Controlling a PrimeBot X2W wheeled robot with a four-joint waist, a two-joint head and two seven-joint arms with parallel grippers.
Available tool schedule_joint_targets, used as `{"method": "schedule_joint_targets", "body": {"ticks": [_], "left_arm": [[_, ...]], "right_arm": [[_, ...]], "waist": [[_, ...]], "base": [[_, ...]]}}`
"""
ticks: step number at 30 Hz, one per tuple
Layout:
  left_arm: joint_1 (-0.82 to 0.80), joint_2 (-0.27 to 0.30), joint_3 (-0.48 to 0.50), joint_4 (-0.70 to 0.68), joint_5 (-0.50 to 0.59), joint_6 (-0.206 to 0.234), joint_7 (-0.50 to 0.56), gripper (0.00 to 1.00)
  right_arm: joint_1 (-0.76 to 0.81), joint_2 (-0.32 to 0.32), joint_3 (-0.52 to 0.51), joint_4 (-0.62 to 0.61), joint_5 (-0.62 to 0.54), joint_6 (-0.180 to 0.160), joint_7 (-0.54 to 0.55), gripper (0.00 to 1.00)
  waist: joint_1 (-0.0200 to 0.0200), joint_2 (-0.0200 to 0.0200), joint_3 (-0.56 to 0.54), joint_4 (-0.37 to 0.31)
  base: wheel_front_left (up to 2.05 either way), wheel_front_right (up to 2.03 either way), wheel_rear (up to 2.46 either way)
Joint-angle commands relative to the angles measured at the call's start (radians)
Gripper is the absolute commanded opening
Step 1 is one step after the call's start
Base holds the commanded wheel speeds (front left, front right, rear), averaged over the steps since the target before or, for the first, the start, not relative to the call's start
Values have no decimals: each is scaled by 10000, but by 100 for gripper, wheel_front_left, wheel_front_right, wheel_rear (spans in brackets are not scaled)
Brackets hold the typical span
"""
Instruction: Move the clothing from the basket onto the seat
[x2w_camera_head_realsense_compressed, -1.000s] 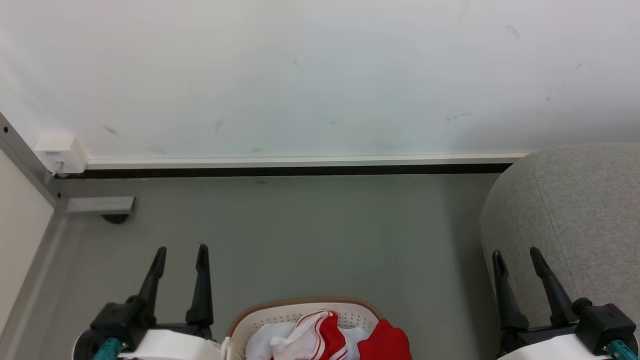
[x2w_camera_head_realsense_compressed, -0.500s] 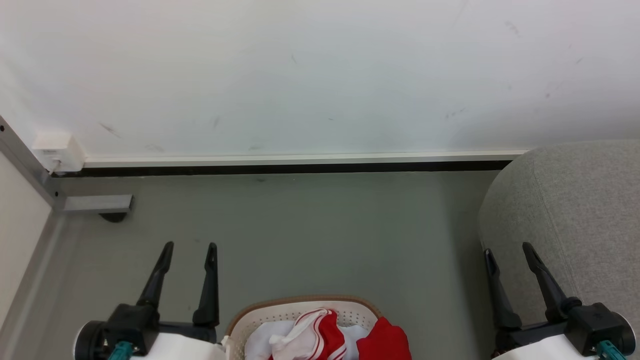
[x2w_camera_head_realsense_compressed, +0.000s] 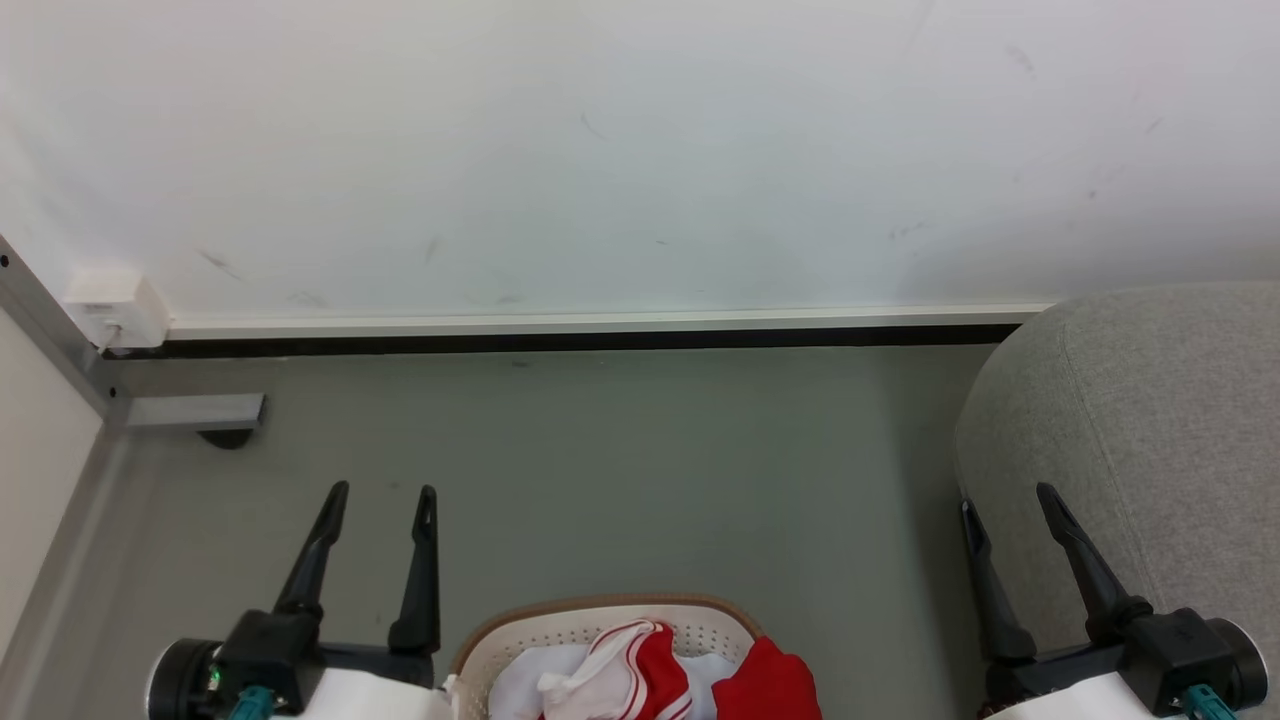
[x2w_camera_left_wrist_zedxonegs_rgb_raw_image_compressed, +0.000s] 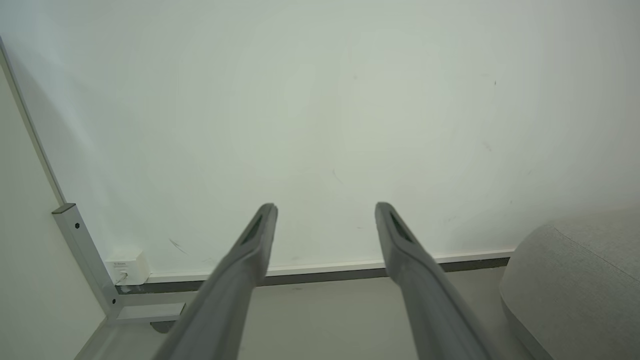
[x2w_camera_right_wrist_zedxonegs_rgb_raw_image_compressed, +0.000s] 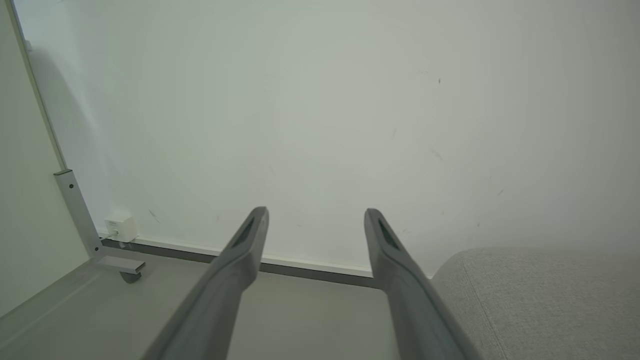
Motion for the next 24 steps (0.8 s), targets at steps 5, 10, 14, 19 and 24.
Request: {"method": "schedule_joint_targets", "body": {"ticks": [5,10,14,19,24], "left_arm": [[121,-34,64,-27,125,-45,-7,100],[150,-68,149,-11,73,-55,-7,100],[101,-89,191,84,-31,-110,-7,100],[-156,-120,150,306,-126,-265,-7,100],[-356,-122,108,618,-209,-507,-7,100]], "right_arm": [[-17,-62,-41,-21,129,-21,-37,100],[-12,-62,-21,-10,168,-21,-35,100],[-93,-66,-193,-99,379,-21,-37,100],[-248,-54,-389,-159,319,-21,-35,100],[-358,-48,-565,-262,458,-21,-35,100]], "waist": [[0,-1,-44,-4],[0,-1,-51,-50],[0,-1,71,-174],[0,-1,288,-365],[0,-1,582,-625]], "base": [[0,0,0],[0,0,0],[0,0,0],[0,0,0],[0,0,0]]}}
